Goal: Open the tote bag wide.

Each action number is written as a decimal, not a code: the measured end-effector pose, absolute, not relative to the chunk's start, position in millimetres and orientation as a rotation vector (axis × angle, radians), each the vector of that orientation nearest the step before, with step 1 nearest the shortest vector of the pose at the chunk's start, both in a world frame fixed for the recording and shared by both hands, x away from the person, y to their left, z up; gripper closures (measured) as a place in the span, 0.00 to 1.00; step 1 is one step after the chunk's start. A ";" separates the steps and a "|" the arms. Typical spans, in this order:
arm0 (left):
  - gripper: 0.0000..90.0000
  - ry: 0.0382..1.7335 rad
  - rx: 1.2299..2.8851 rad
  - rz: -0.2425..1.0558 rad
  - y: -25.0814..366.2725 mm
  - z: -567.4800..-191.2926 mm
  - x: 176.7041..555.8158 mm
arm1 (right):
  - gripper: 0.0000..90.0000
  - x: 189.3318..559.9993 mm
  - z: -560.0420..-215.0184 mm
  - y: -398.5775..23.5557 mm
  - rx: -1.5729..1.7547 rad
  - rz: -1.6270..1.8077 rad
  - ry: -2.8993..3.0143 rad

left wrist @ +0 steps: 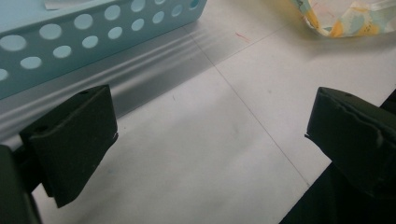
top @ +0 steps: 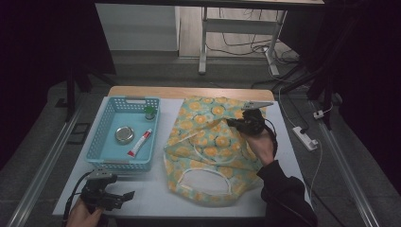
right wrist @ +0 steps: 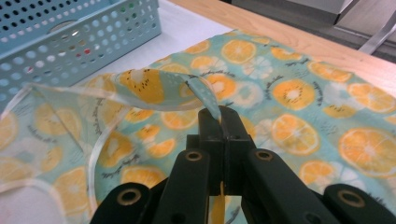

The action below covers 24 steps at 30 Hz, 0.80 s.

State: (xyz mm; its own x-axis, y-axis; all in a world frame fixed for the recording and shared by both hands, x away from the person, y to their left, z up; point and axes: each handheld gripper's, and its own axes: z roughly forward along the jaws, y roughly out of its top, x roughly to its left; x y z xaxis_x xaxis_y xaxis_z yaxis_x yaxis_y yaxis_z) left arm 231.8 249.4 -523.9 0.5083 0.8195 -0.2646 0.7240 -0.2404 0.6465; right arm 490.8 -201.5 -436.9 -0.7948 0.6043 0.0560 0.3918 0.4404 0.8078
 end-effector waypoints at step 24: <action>0.03 1.257 2.013 0.165 249.0 -523.9 231.7 | 0.96 531.1 -512.4 -210.4 0.992 1.040 2.571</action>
